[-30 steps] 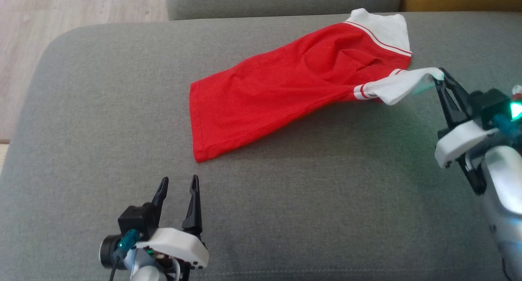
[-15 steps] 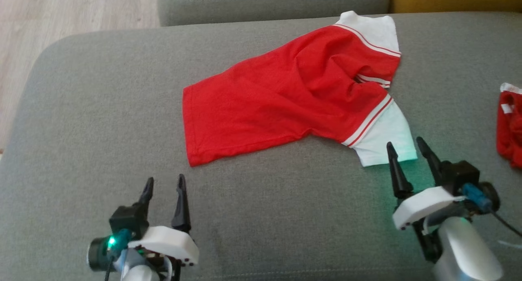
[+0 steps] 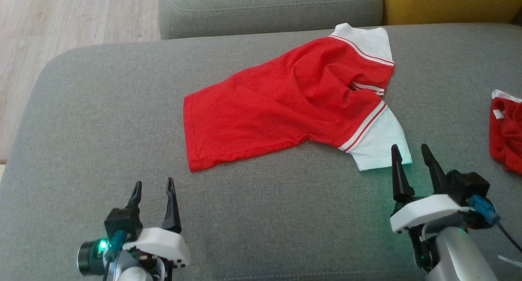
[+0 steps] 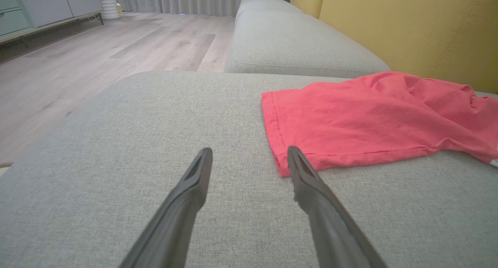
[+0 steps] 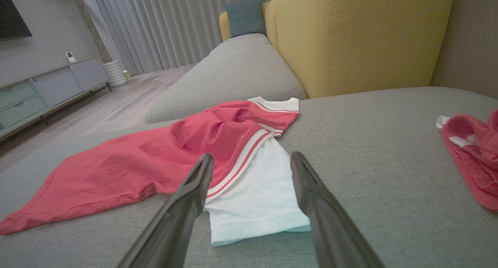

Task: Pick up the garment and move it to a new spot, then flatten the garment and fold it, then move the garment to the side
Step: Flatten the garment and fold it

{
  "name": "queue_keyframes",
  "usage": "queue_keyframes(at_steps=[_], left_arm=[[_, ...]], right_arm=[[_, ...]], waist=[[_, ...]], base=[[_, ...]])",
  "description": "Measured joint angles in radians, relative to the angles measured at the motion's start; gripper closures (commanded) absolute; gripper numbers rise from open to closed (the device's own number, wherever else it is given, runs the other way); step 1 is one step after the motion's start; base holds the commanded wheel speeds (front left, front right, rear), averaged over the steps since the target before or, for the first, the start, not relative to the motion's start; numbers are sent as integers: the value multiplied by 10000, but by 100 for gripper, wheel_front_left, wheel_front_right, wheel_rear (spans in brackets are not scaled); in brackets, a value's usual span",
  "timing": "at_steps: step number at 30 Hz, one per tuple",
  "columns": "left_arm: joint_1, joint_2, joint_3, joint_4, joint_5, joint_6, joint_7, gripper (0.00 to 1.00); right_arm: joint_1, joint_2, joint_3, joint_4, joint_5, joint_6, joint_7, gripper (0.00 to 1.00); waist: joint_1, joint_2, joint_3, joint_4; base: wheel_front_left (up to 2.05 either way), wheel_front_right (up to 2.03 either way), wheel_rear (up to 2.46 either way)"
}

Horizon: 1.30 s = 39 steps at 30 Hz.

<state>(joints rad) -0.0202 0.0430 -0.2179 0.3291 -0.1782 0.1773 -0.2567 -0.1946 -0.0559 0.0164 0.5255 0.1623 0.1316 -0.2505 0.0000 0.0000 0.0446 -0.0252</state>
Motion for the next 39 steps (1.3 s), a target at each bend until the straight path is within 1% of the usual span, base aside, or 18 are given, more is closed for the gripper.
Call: queue_keyframes(at_steps=[3, 9, 12, 13, 16, 23, 27, 31, 34, 39], left_arm=[[5, 0, 21, 13, 0, 4, 0, 0], [7, 0, 15, 15, -13, 48, 0, 0], [-16, 2, -54, 50, -100, -31, 0, 0], [-107, 2, -199, 132, -257, -201, 0, 0], [-453, -4, -387, 362, -543, -345, 0, 0], [-1576, -12, -541, 1150, -890, -380, 0, 0], [-1852, -17, -336, 1638, -1087, -368, 0, 0], [-1964, -25, -84, 1801, -1093, -343, 0, 0], [-1964, -38, 173, 1831, -1126, -184, 0, 0], [-1964, -38, 360, 1837, -1202, -132, 0, 0]], right_arm=[[19, 35, 105, 0, 228, 0, 0, 0], [17, 48, 201, -54, 314, 0, 0, 0], [1, 50, 322, -138, 314, 0, 0, 0], [-7, 50, 374, -236, 314, 0, 0, 0], [-69, 54, 405, -318, 314, 0, 0, 0], [-540, 56, 545, -619, 318, -2, 0, 0], [-630, 56, 667, -752, 405, 0, 0, 0], [-634, 56, 660, -842, 477, 0, 0, 0], [-642, 56, 629, -897, 477, 0, 0, 0], [-660, 56, 573, -928, 477, -2, -2, 0]], waist=[[0, 0, -25, -10], [0, 0, 103, -97], [0, 0, 288, -178], [0, 0, 460, -244], [0, 0, 706, -383], [0, 0, 1251, -937], [0, 0, 1567, -1263], [0, 0, 1839, -1519], [0, 0, 1969, -1613], [0, 0, 2068, -1622]], base=[[0, 0, 0], [0, 0, 0], [0, 0, 0], [0, 0, 0], [0, 0, 0], [0, 0, 0], [0, 0, 0], [0, 0, 0], [0, 0, 0], [0, 0, 0]])
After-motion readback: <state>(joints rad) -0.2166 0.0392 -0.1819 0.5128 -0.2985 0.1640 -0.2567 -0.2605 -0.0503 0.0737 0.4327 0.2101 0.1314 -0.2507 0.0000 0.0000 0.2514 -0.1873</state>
